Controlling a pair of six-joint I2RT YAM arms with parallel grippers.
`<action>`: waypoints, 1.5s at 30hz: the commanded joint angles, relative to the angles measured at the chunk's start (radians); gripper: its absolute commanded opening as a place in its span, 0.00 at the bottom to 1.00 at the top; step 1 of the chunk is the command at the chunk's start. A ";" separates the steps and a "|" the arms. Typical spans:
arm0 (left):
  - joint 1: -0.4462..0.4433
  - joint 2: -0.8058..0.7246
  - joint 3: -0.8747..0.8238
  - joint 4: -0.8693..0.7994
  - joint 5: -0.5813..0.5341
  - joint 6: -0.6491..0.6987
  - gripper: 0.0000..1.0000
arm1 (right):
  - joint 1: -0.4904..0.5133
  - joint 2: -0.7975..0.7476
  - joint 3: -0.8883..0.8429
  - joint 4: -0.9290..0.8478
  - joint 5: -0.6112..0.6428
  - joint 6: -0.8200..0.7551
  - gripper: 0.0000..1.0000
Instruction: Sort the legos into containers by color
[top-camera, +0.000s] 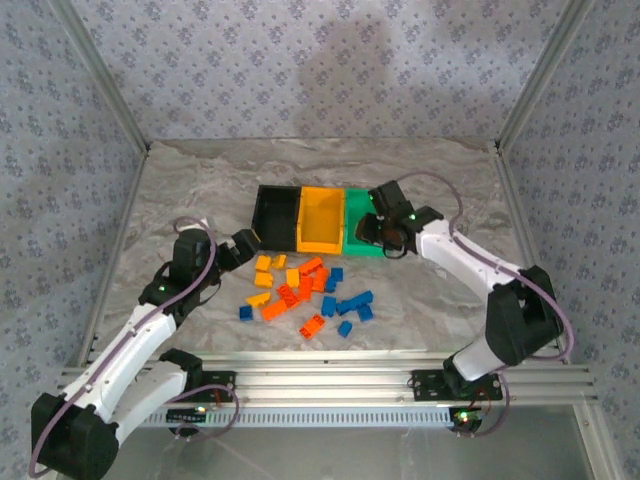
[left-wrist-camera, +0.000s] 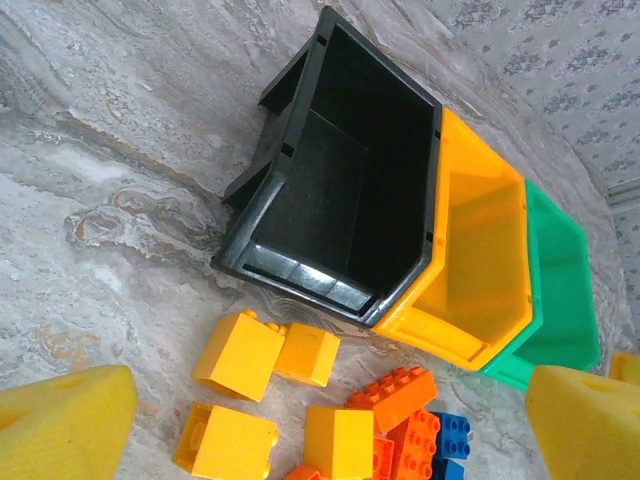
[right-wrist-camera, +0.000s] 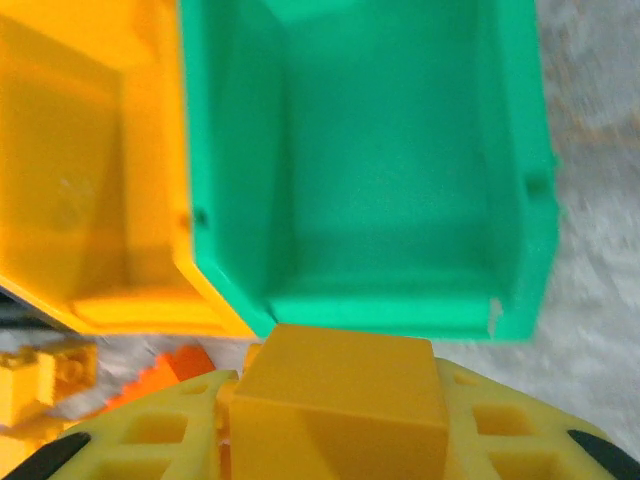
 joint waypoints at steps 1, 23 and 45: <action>-0.006 -0.028 0.013 -0.052 0.017 0.026 1.00 | -0.024 0.127 0.124 -0.072 0.018 -0.119 0.34; -0.085 -0.024 0.028 -0.211 -0.031 0.124 0.89 | -0.020 0.220 0.258 -0.059 0.122 -0.154 0.69; -0.322 0.613 0.156 -0.101 -0.415 0.231 0.77 | 0.020 -0.052 -0.074 0.042 0.105 -0.100 0.70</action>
